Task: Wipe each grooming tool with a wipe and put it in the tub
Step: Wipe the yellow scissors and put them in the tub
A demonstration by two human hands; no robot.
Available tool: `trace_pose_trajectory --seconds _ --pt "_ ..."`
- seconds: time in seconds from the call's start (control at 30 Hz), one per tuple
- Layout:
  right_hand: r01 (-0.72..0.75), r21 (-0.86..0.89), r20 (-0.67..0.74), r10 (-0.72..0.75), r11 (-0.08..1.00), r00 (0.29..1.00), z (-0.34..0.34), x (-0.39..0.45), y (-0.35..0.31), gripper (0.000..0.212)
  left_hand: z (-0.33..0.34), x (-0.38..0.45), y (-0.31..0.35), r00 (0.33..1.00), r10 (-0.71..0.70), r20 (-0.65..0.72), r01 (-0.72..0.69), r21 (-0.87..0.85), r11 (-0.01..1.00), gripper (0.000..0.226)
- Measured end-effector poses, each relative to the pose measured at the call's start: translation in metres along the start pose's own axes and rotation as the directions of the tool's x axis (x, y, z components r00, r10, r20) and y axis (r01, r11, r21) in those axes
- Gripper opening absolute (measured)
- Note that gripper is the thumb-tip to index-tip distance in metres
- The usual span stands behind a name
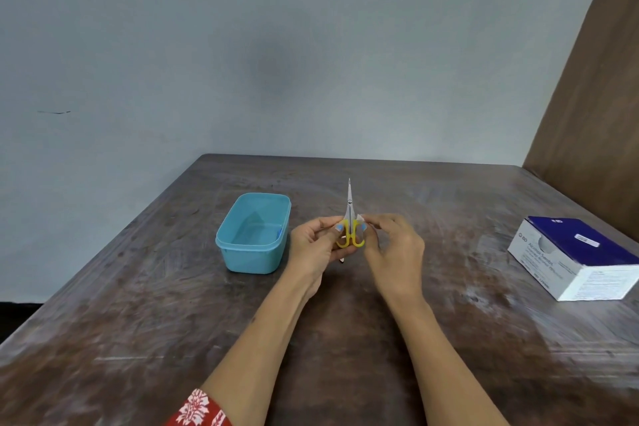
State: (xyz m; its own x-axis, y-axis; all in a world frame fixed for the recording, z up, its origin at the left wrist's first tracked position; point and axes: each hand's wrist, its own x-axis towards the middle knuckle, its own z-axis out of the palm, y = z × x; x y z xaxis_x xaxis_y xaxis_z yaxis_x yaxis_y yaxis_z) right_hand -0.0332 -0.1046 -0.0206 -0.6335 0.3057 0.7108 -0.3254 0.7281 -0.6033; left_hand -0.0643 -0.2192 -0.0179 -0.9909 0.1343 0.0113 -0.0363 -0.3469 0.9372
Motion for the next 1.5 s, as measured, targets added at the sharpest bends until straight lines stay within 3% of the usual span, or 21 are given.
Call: trace_pose_trajectory --seconds 0.33,0.57,0.73,0.93,1.13,1.4,1.5 --pt "-0.098 0.161 0.036 0.093 0.982 0.995 -0.0017 0.0015 0.0011 0.017 0.0004 -0.0025 0.0036 0.997 -0.033 0.069 0.033 -0.003 0.999 0.014" --pt "-0.245 0.195 0.082 0.233 0.950 0.969 -0.0018 0.0024 0.0018 0.013 -0.0032 0.0002 0.0027 1.000 0.018 0.014 -0.017 -0.022 1.000 0.015" --pt "-0.192 0.189 0.057 0.184 0.963 0.981 -0.0022 0.0017 -0.0001 0.017 -0.0003 -0.0021 0.0035 0.999 -0.012 0.049 0.011 0.021 1.000 0.017" --pt "-0.288 0.202 0.082 0.277 0.936 0.958 0.0011 0.0019 0.0041 0.012 -0.0030 -0.0007 0.0030 0.999 0.025 0.023 -0.024 -0.055 0.998 0.019" --pt "-0.174 0.165 0.051 0.167 0.971 0.985 -0.0040 0.0000 -0.0030 0.020 0.0012 -0.0045 0.0043 0.998 0.037 0.049 -0.035 -0.049 0.998 0.017" --pt "-0.507 0.251 0.194 0.470 0.825 0.861 0.0013 0.0006 -0.0011 0.008 0.0002 -0.0026 0.0060 0.998 0.055 -0.014 -0.056 -0.167 0.984 0.014" --pt "-0.500 0.171 0.232 0.459 0.849 0.858 0.0017 -0.0008 -0.0025 0.005 0.0001 -0.0024 0.0074 0.999 0.038 -0.034 -0.043 -0.170 0.984 0.014"
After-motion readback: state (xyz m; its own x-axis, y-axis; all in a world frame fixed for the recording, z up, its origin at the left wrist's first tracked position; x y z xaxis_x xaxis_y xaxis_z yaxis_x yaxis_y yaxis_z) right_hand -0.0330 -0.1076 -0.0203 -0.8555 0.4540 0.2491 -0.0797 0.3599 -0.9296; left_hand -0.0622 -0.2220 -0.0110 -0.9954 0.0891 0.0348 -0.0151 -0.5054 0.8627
